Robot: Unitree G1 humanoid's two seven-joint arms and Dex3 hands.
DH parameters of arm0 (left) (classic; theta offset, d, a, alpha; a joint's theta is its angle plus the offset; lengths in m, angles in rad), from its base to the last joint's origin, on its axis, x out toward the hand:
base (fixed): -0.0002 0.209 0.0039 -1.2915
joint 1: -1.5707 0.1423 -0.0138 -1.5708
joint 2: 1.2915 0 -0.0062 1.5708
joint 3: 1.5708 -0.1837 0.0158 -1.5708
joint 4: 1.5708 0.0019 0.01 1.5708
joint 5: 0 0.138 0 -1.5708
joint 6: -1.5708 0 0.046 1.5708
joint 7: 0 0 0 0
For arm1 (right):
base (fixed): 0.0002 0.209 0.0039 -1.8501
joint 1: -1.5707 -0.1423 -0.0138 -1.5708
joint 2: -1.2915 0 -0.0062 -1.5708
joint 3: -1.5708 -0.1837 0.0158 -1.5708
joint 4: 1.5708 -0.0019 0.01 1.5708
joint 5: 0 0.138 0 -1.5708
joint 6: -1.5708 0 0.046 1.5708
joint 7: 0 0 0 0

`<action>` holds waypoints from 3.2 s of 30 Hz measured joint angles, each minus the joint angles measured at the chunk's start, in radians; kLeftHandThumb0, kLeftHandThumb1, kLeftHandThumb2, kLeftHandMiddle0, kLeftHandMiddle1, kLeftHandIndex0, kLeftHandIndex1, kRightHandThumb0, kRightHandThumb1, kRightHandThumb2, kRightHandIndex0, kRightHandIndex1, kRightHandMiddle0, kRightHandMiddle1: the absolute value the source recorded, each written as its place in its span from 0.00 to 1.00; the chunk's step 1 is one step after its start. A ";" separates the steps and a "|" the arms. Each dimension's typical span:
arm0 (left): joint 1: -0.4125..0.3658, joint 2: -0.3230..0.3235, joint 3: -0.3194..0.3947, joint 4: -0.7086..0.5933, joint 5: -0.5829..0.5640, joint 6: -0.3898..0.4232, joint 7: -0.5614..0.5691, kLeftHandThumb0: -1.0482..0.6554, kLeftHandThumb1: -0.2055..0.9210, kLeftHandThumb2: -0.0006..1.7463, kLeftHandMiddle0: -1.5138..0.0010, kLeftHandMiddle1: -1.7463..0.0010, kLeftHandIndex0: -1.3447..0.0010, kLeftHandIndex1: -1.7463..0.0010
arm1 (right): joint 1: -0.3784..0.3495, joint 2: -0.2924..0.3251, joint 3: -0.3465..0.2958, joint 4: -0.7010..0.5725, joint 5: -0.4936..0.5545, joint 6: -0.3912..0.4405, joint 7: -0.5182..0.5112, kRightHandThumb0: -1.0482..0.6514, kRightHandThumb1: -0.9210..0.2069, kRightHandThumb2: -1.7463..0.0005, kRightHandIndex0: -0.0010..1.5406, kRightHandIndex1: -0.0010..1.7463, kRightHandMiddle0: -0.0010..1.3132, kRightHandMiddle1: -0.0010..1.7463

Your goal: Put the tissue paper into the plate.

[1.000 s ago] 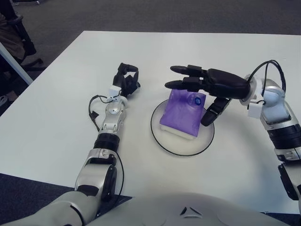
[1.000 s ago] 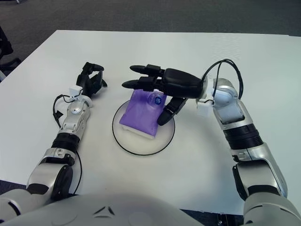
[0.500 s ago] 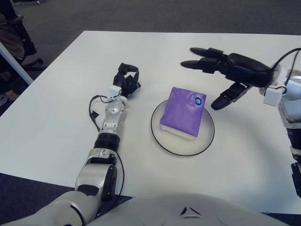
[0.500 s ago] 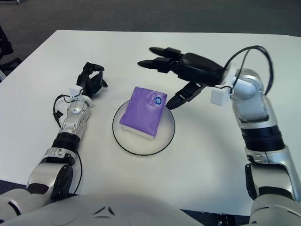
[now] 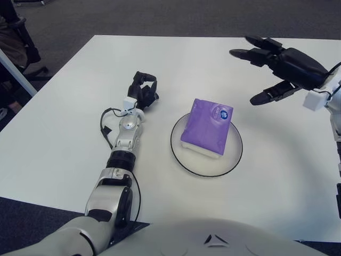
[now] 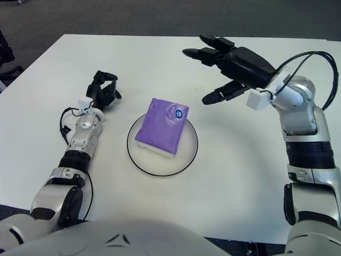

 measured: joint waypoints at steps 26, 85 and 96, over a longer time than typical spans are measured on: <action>0.000 -0.005 0.003 -0.007 -0.003 0.000 0.000 0.40 0.95 0.27 0.48 0.02 0.74 0.07 | 0.223 0.492 -0.155 -0.151 0.135 0.439 -0.460 0.60 0.00 0.87 0.35 0.82 0.36 0.68; 0.017 -0.007 -0.019 -0.055 0.024 -0.040 0.006 0.41 0.96 0.28 0.48 0.01 0.76 0.05 | 0.307 0.573 -0.117 0.016 0.394 0.600 -0.490 0.61 0.08 0.73 0.30 0.92 0.27 0.77; 0.017 -0.009 -0.019 -0.054 0.020 -0.040 0.005 0.41 0.96 0.28 0.48 0.01 0.76 0.05 | 0.306 0.570 -0.115 0.031 0.394 0.600 -0.497 0.61 0.13 0.68 0.31 0.92 0.27 0.79</action>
